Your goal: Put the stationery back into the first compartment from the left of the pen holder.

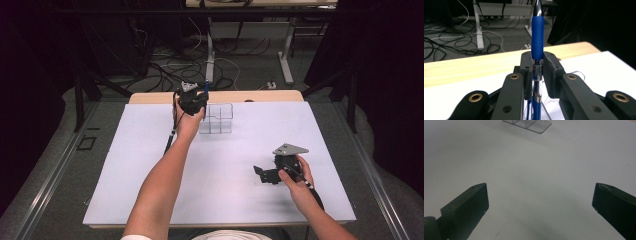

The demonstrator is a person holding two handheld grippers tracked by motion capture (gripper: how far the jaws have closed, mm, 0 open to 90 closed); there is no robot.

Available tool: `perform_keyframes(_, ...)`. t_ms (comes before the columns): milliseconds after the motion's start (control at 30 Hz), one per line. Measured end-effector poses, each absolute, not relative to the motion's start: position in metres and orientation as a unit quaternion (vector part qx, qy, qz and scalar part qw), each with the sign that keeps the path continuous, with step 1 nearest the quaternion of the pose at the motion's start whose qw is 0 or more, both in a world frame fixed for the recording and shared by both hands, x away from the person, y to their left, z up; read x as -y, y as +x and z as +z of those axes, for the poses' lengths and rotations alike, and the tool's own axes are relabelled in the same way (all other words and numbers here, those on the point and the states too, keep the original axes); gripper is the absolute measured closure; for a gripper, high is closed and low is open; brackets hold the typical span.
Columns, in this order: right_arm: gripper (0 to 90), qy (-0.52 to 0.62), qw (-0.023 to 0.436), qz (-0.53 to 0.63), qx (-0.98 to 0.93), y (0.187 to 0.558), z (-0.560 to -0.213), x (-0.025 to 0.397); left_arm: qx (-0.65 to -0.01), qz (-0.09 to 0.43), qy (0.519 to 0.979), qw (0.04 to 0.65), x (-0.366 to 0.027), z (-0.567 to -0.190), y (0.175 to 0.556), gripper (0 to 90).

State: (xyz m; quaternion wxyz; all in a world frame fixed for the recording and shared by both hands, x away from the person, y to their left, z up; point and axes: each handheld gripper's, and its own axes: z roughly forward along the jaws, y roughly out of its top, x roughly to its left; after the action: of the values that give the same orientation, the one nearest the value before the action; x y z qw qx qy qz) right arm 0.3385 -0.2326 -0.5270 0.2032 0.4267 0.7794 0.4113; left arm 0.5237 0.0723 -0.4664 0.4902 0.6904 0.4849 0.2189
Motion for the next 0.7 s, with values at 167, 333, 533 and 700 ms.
perform_keyframes(167,0.3,0.426,0.204,0.411,-0.78,0.339,-0.527,0.233,-0.484,0.209,0.701,0.479,-0.075,-0.465,0.522,68.6)
perform_keyframes(333,0.2,0.426,0.204,0.411,-0.779,0.339,-0.527,0.232,-0.483,0.204,0.703,0.479,-0.08,-0.462,0.514,59.9)
perform_keyframes(533,0.2,0.427,0.206,0.41,-0.779,0.338,-0.527,0.232,-0.486,0.195,0.709,0.471,-0.088,-0.459,0.506,51.0)
perform_keyframes(700,0.2,0.427,0.208,0.408,-0.78,0.339,-0.527,0.232,-0.467,0.192,0.724,0.47,-0.092,-0.453,0.497,41.0)
